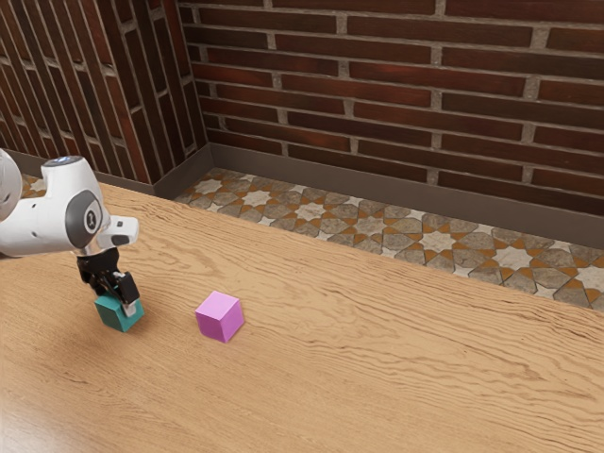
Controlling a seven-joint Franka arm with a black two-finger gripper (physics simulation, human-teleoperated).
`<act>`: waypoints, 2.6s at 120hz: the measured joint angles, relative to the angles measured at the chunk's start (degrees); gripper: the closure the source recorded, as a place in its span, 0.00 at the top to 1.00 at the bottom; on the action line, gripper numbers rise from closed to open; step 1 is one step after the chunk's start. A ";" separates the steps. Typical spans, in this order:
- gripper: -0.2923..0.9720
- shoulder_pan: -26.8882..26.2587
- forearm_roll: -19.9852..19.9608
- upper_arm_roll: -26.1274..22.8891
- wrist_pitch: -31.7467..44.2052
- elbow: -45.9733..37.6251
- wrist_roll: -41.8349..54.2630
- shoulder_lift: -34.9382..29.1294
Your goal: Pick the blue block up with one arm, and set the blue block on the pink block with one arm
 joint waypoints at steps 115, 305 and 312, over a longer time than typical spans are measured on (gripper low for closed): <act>0.77 0.00 -0.23 -0.17 1.35 0.43 -0.45 1.48; 0.51 -0.26 2.62 -9.06 -5.15 1.59 -6.65 -9.96; 0.51 -0.22 3.13 -10.66 -6.76 2.07 -8.97 -10.31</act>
